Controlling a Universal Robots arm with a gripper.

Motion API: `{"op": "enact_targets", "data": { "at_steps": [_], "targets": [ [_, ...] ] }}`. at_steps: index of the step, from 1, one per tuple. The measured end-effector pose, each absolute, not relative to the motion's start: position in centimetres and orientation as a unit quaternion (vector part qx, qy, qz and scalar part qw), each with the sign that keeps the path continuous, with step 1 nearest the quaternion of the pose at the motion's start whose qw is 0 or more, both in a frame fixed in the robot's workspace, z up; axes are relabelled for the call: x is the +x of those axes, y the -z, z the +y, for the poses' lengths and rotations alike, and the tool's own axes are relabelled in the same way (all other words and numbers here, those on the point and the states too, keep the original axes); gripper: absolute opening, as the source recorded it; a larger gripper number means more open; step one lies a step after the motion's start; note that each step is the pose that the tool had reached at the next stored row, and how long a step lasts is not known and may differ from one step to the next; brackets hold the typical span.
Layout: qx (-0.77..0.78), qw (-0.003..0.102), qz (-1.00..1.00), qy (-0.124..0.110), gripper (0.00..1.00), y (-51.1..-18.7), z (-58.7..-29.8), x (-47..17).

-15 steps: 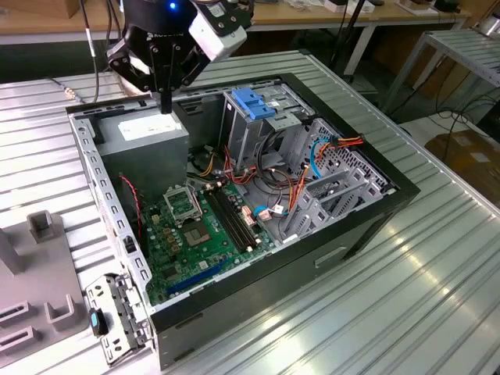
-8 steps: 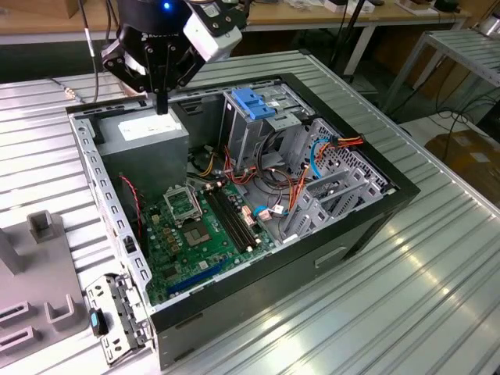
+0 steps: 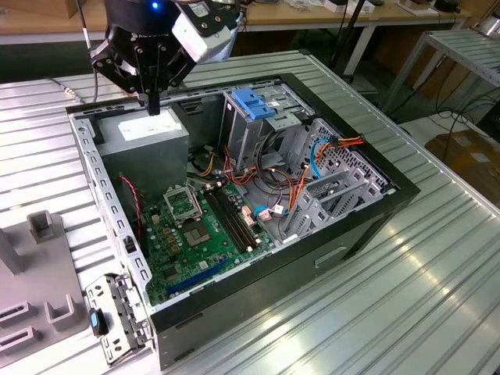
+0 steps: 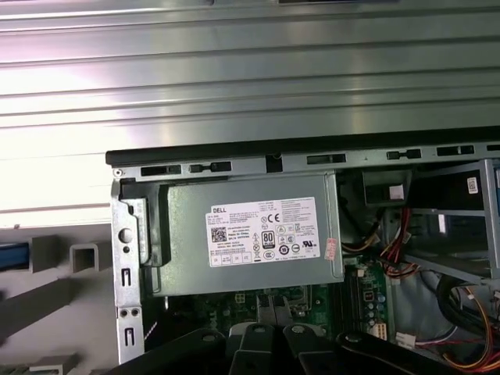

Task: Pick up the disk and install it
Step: 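Reach for the disk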

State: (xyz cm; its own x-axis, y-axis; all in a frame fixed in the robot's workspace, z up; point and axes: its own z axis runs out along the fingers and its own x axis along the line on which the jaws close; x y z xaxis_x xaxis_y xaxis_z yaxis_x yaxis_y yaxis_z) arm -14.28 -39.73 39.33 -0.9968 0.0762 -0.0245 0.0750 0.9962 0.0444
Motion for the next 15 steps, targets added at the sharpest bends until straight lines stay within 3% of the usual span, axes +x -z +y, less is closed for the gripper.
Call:
{"op": "enact_targets", "data": {
  "at_steps": [15],
  "targets": [
    [0.038, 0.013, 0.999, -0.022, 0.11, -39.3, -39.5, -16.7]
  ]
}}
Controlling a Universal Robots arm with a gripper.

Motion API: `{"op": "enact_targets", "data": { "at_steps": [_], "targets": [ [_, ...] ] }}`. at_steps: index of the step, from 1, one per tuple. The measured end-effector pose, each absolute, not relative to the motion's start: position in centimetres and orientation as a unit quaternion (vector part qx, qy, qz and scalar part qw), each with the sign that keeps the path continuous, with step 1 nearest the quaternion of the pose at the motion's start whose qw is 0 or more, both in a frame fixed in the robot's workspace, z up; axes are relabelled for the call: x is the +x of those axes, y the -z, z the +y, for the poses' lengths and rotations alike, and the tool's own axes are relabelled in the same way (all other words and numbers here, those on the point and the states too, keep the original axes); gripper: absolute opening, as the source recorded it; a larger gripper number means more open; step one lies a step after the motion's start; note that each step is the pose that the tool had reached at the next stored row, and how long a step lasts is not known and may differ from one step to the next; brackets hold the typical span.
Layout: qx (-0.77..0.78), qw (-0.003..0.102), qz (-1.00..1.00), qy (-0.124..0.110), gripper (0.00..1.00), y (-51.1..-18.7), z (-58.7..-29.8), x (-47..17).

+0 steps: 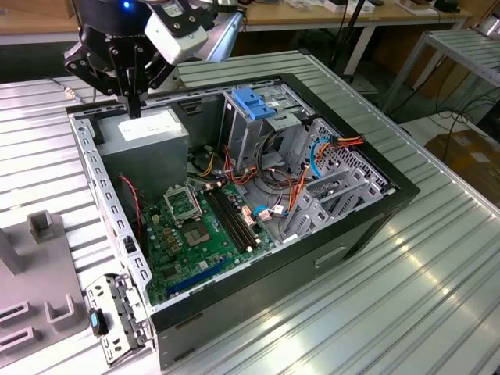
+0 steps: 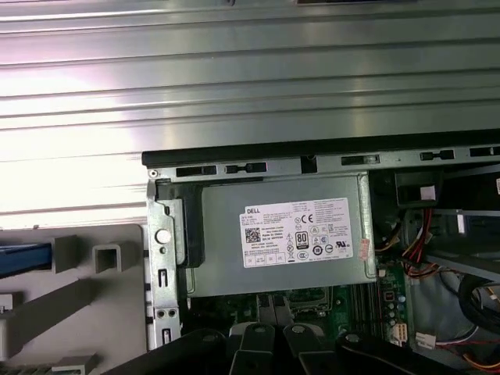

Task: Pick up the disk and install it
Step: 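Reach for the disk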

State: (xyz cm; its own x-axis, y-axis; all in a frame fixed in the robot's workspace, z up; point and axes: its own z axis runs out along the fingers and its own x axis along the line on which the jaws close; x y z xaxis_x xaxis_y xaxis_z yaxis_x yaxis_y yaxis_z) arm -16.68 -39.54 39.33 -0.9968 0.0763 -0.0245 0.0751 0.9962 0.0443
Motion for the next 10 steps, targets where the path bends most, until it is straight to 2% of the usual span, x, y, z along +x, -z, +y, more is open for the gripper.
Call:
{"op": "enact_targets", "data": {
  "at_steps": [10],
  "targets": [
    [0.038, 0.013, 0.999, -0.022, 0.11, -39.3, -39.5, -18.1]
  ]
}}
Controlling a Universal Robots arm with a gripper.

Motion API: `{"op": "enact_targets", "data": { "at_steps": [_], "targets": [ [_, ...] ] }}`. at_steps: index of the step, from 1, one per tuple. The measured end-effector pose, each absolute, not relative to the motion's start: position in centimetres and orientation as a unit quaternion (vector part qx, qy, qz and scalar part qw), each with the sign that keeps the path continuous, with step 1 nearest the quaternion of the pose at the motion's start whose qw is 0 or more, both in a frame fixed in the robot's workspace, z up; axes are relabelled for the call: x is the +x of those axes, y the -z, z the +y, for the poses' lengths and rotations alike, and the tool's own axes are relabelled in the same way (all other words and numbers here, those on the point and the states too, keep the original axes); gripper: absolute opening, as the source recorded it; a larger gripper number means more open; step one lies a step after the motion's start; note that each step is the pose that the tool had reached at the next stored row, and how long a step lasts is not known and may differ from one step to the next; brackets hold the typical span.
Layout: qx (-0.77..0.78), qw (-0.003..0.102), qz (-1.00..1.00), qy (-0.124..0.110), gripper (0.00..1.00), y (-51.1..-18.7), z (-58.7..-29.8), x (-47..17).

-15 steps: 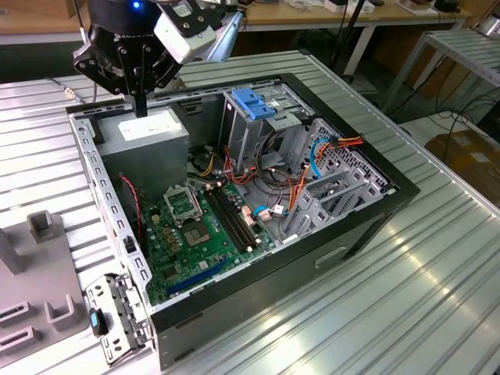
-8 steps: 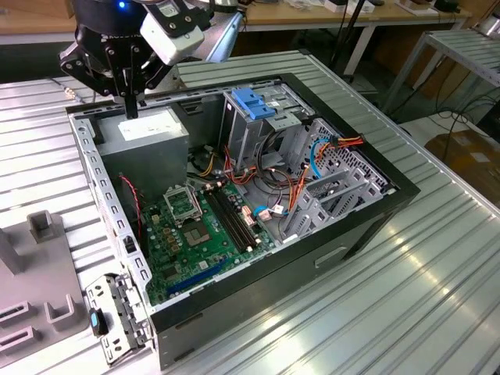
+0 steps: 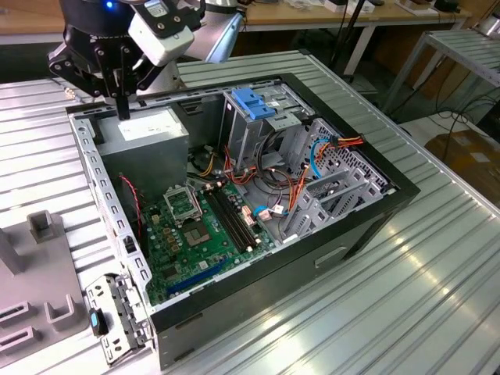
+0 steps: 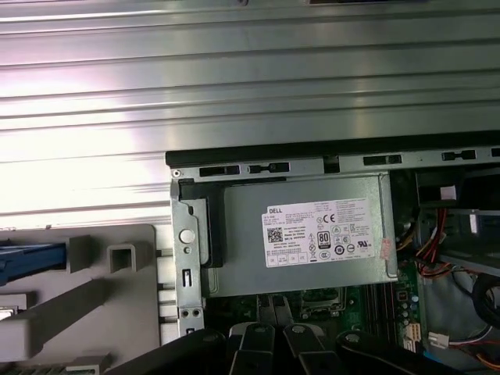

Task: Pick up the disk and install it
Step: 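Reach for the disk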

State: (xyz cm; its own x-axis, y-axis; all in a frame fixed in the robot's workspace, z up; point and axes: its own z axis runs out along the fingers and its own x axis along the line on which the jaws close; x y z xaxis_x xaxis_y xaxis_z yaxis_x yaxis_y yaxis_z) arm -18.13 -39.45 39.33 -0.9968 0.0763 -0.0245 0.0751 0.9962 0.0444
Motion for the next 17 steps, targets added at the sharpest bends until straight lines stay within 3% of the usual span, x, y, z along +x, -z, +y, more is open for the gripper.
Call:
{"op": "enact_targets", "data": {
  "at_steps": [17],
  "targets": [
    [0.038, 0.013, 0.999, -0.022, 0.11, -39.3, -39.4, -19.8]
  ]
}}
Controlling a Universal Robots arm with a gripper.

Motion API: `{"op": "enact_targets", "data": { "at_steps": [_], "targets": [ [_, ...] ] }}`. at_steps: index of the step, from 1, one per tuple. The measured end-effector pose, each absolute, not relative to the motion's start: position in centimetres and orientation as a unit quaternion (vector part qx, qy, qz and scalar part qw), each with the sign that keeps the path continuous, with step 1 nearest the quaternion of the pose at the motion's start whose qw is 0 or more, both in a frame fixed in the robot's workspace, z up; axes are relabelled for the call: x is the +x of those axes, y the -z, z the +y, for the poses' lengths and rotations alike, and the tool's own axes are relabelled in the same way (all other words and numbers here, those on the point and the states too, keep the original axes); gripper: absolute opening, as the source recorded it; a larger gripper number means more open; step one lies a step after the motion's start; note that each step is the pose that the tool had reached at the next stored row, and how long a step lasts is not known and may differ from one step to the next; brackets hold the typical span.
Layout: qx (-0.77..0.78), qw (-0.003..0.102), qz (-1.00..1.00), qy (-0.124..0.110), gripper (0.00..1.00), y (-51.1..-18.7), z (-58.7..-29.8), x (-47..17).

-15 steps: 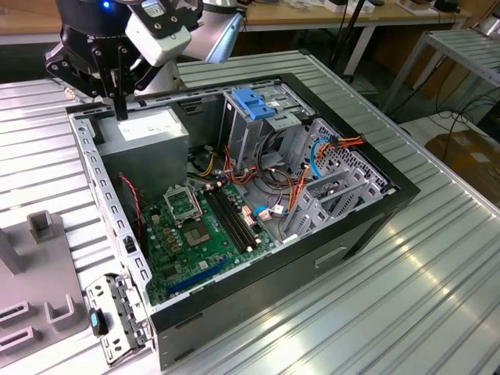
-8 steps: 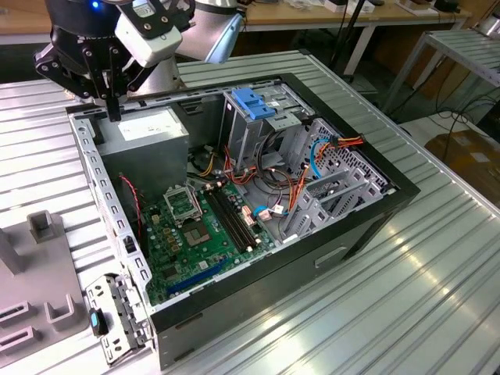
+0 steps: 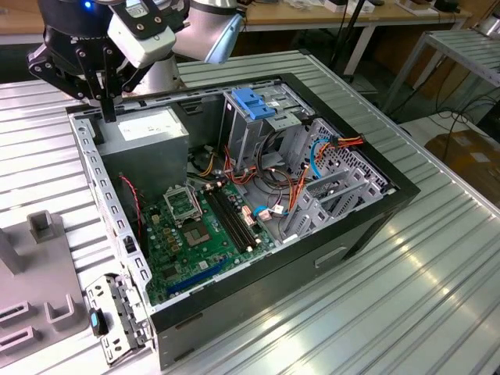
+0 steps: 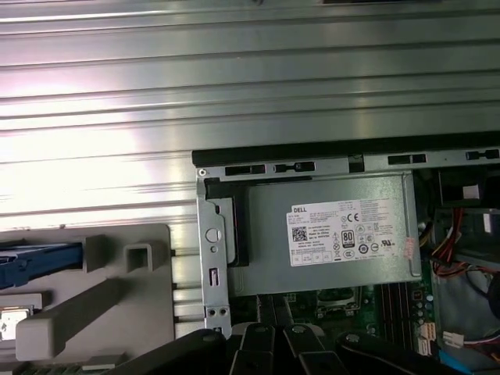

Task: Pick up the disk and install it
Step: 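Reach for the disk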

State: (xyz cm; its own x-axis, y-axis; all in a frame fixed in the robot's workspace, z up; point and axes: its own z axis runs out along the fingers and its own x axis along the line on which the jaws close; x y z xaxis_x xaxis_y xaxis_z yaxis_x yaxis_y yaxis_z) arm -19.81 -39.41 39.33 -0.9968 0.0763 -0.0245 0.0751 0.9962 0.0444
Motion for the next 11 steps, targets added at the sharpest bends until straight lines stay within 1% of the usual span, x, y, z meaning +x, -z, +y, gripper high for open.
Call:
{"op": "enact_targets", "data": {
  "at_steps": [11],
  "targets": [
    [0.038, 0.013, 0.999, -0.022, 0.11, -39.33, -39.39, -20.67]
  ]
}}
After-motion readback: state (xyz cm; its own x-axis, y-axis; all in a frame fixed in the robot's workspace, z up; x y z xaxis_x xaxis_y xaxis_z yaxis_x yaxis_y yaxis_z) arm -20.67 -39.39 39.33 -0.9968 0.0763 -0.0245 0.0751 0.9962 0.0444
